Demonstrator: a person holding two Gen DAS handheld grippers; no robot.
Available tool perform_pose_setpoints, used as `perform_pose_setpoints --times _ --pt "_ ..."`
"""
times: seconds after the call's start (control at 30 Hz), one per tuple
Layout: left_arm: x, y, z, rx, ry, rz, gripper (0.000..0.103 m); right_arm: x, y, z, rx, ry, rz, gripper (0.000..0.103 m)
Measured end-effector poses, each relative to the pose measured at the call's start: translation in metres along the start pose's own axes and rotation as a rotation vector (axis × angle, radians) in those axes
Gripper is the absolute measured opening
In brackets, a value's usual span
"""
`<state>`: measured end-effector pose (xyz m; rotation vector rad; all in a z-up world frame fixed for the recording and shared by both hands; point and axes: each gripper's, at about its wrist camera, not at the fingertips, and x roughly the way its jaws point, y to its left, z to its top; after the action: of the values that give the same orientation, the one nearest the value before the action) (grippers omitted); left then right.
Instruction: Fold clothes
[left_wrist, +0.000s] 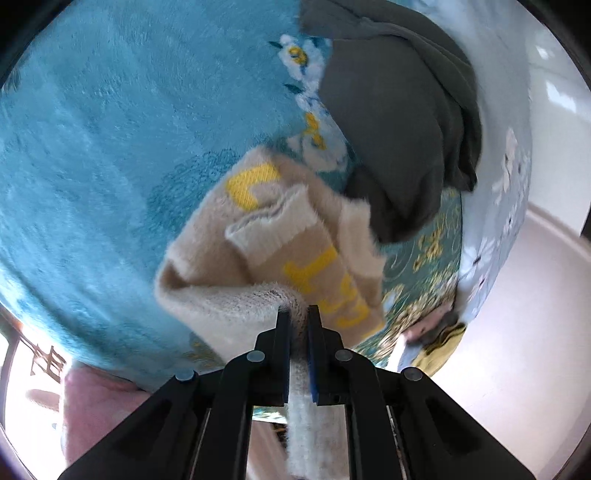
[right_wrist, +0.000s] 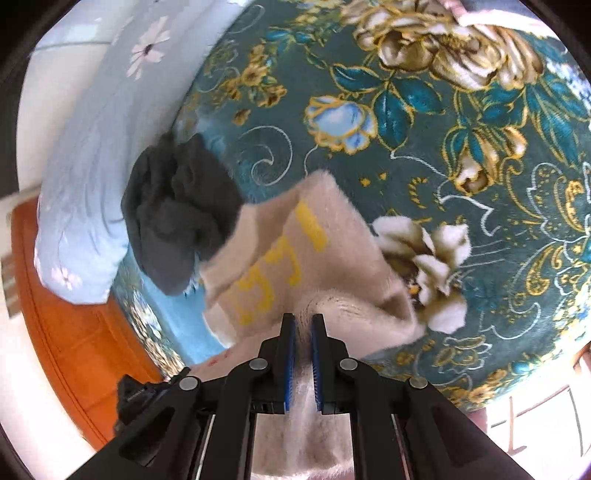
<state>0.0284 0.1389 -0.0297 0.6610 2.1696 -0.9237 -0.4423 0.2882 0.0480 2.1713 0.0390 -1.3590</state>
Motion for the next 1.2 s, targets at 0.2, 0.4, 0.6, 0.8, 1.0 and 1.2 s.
perform_pose_setpoints --times 0.2,0.4,0.6,0.8,1.0,1.2 --pt "-0.012 0.002 0.035 -0.115 -0.067 -0.107 0.013 0.01 0.009 0.038 0.046 -0.022 -0.013 0.013" --pt "0.008 -0.021 0.025 0.179 -0.102 0.092 0.028 0.017 0.004 0.058 0.047 -0.066 -0.065 0.016" --pt "0.051 -0.061 -0.005 0.62 -0.101 0.367 0.048 0.049 0.028 0.055 -0.147 -0.038 -0.169 0.047" --pt "0.097 -0.098 -0.033 1.033 -0.084 0.631 0.055 0.081 0.059 0.052 -0.362 -0.016 -0.274 0.057" --pt "0.136 -0.09 -0.026 1.102 -0.035 0.734 0.056 0.109 0.091 0.048 -0.569 -0.002 -0.399 0.063" --pt "0.125 -0.082 -0.022 1.075 -0.056 0.688 0.012 0.12 0.095 0.047 -0.61 0.007 -0.503 0.041"
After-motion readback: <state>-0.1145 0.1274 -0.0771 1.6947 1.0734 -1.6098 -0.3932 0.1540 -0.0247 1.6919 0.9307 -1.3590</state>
